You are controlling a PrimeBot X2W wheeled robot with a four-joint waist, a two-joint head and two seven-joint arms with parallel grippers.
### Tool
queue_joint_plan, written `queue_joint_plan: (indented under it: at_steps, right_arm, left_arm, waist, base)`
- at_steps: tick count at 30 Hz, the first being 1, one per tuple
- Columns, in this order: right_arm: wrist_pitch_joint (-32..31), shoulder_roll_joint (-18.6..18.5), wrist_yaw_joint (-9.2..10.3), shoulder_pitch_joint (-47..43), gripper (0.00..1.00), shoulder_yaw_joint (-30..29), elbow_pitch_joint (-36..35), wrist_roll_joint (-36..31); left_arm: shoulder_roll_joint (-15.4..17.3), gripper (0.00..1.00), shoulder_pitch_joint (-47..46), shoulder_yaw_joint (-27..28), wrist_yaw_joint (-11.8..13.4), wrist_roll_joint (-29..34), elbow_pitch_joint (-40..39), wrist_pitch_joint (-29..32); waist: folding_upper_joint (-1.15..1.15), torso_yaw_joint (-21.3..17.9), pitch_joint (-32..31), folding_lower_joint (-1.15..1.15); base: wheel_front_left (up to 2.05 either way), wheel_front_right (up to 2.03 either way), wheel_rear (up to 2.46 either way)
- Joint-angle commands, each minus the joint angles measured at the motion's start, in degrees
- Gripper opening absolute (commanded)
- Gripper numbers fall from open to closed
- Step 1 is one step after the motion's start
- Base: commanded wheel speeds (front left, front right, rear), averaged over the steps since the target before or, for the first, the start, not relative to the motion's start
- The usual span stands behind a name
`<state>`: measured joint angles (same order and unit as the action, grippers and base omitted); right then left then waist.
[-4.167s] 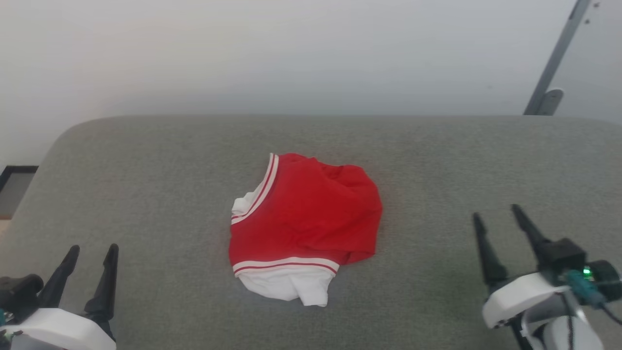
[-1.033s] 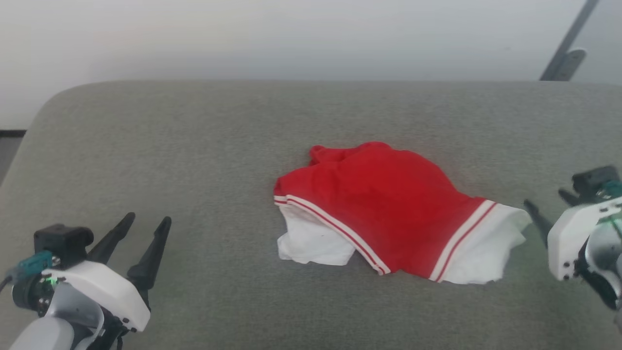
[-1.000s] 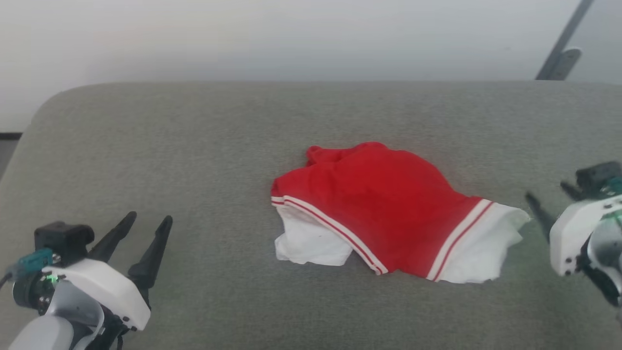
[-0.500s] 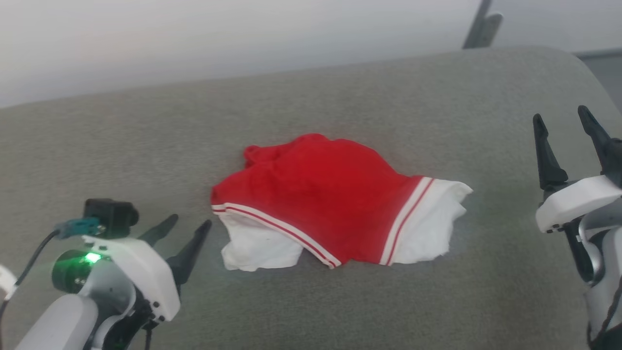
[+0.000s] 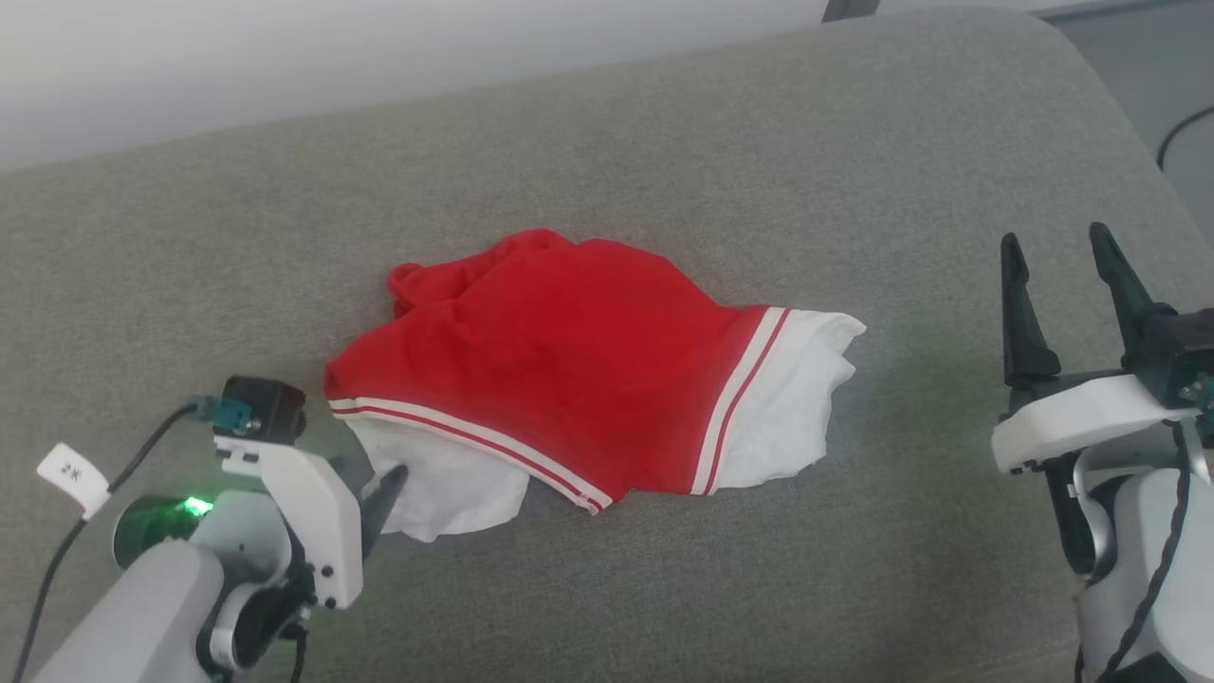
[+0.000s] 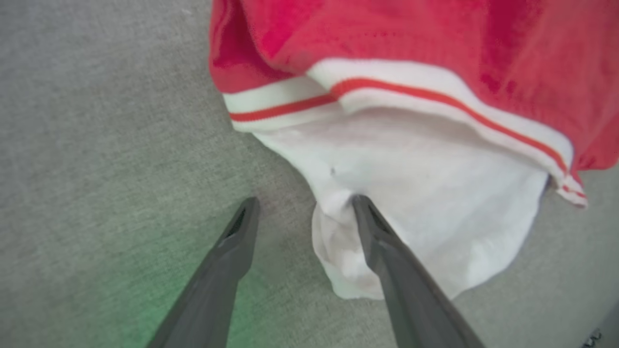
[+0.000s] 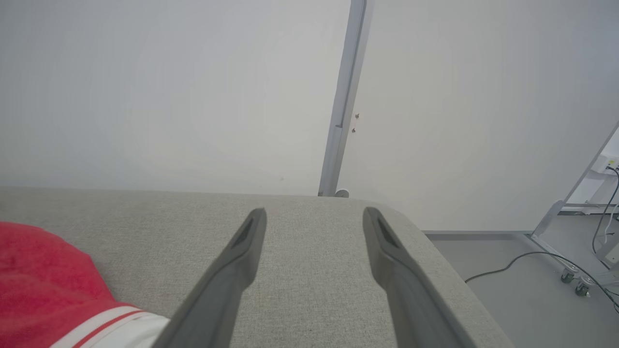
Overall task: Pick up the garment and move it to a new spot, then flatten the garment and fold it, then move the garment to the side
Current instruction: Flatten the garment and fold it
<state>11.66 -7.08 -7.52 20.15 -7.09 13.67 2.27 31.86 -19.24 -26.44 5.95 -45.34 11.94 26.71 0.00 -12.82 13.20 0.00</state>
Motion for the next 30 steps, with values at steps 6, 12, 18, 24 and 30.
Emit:
queue_joint_plan:
  at_steps: [6,12,18,24,30]
  right_arm:
    - [0.57,0.8,0.06,0.17,1.0,0.27,0.22,-0.41]
    - [0.41,0.64,0.06,0.29,1.0,-0.66,0.27,-0.18]
    - [-0.06,0.53,0.06,-1.16,1.0,-1.91,0.21,-0.73]
    - [-0.36,0.54,0.06,-2.65,1.0,-3.06,-0.11,-1.07]
    - [-0.48,0.72,0.06,-3.63,1.0,-3.17,-0.27,-1.61]
  left_arm:
    - [-2.57,0.0,-2.15,-1.95,-0.68,-0.38,8.01,2.32]
    - [-3.6,0.0,-3.81,-2.81,-2.85,-1.05,11.35,2.32]
    - [0.82,0.0,-4.65,-1.65,-3.41,1.56,10.31,-0.52]
    - [6.08,0.0,-4.54,0.52,-4.11,2.94,7.4,-3.72]
    - [10.88,0.0,-4.6,2.76,-3.07,5.64,4.36,-8.58]
  waist:
    - [0.0,-0.49,0.84,0.0]
    - [0.0,0.25,0.27,0.0]
    - [0.0,1.82,-1.49,0.0]
    - [0.0,3.63,-3.41,0.0]
    - [0.0,5.02,-4.95,0.0]
  base:
    - [0.0,0.0,0.0]
    - [0.0,0.0,0.0]
    - [0.0,0.0,0.0]
    - [0.0,0.0,0.0]
    - [0.0,0.0,0.0]
